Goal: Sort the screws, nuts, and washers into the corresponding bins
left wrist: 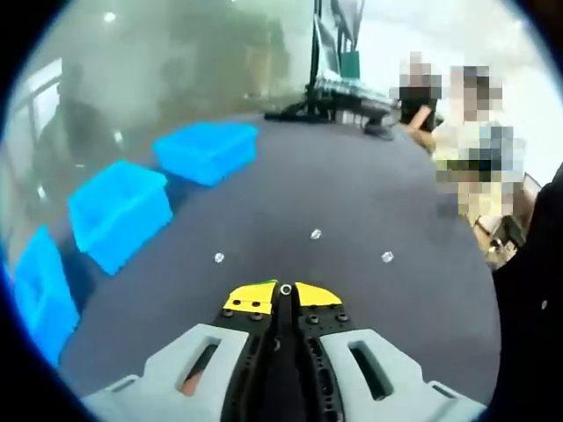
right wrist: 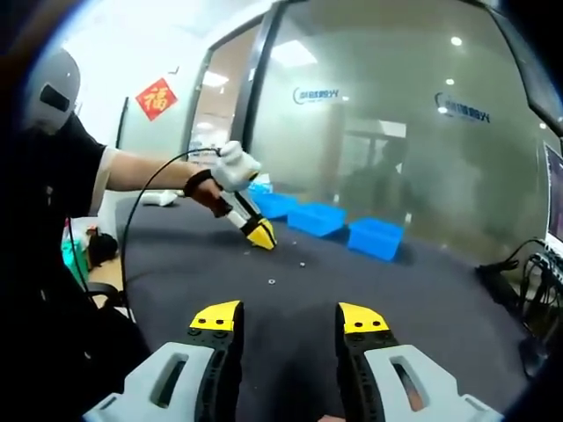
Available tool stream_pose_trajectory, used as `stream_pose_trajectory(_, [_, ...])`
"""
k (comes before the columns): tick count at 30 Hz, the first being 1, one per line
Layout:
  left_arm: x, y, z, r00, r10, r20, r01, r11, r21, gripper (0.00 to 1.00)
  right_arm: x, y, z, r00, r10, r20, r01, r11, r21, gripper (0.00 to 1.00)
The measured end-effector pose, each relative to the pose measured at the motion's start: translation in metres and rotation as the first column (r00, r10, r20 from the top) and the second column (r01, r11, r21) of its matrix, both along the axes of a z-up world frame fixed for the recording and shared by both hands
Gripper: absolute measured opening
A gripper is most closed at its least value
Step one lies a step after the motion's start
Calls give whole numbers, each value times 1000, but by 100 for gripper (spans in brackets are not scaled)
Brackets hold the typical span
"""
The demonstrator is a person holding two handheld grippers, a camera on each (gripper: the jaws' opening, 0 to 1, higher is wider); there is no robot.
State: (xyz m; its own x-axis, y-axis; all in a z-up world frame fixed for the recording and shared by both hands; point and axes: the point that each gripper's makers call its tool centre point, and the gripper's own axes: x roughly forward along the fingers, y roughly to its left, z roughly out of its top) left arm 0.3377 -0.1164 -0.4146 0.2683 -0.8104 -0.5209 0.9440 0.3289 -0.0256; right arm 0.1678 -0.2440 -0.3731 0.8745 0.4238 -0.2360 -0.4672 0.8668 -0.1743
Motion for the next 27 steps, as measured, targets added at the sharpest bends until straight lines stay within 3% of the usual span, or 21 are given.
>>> stream_pose_trajectory(3, [-2,5,8,998,19,52,-19,1000,-9,4,1,-1,2,1000,-4,4,4,1000,1,38])
stream_pose_trajectory(7, [-3,13,30,992,94,84,-85,991,-103,4,4,0,6,1000,-11,19,11,1000,9,38])
stream_pose_trajectory(12, [-5,24,59,973,185,141,-155,967,-203,4,6,1,11,999,-20,36,19,1000,23,38])
stream_pose_trajectory(17, [-16,32,80,960,220,173,-168,948,-271,4,7,2,14,999,-24,48,22,999,33,38])
stream_pose_trajectory(20, [-22,38,96,946,252,205,-174,926,-336,4,8,2,18,998,-26,62,24,999,43,38])
stream_pose_trajectory(27, [-17,59,103,923,326,204,-235,898,-372,4,9,3,22,997,-23,75,19,998,53,38])
